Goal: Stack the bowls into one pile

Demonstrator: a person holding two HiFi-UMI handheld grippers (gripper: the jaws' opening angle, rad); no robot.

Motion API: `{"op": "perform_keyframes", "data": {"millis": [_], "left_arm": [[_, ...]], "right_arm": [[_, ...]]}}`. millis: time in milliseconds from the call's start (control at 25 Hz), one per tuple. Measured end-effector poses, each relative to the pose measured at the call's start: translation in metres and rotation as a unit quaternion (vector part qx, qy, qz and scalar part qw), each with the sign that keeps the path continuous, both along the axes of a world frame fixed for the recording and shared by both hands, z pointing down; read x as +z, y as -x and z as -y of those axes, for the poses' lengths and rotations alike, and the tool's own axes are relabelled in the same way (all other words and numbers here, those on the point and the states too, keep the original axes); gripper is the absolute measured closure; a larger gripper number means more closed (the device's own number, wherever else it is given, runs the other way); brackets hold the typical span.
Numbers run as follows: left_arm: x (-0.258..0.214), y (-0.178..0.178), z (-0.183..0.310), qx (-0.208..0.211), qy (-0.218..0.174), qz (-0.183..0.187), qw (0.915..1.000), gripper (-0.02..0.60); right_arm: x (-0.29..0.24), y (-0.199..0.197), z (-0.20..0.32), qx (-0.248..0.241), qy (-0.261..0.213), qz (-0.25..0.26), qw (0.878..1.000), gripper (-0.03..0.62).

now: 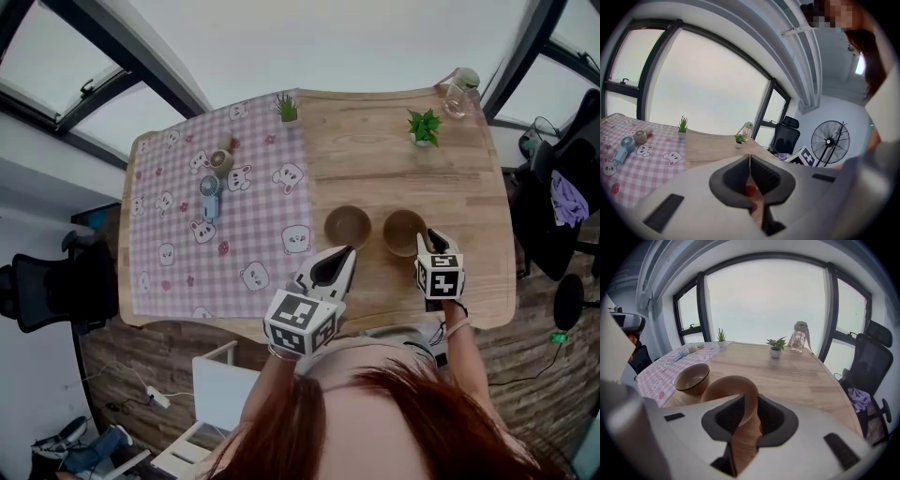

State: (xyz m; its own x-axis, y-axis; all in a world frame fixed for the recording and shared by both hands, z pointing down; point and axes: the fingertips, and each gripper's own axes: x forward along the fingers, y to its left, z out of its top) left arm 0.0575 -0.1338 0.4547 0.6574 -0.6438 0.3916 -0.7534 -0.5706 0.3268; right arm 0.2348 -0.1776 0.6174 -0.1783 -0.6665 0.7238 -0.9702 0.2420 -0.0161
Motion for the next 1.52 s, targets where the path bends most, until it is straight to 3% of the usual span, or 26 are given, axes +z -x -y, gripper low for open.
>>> {"op": "perform_keyframes", "data": {"millis": [800, 1520], "left_arm": [[0.008, -0.011, 0.001, -0.011, 0.017, 0.020, 0.9996, 0.571], [0.008, -0.002, -0.004, -0.010, 0.020, 0.030, 0.9993, 0.571]], "right_arm": [[0.031, -0.005, 0.013, 0.006, 0.037, 0.038, 0.999, 0.488], [0.039, 0.000, 0.010, 0.038, 0.047, 0.063, 0.996, 0.562]]}}
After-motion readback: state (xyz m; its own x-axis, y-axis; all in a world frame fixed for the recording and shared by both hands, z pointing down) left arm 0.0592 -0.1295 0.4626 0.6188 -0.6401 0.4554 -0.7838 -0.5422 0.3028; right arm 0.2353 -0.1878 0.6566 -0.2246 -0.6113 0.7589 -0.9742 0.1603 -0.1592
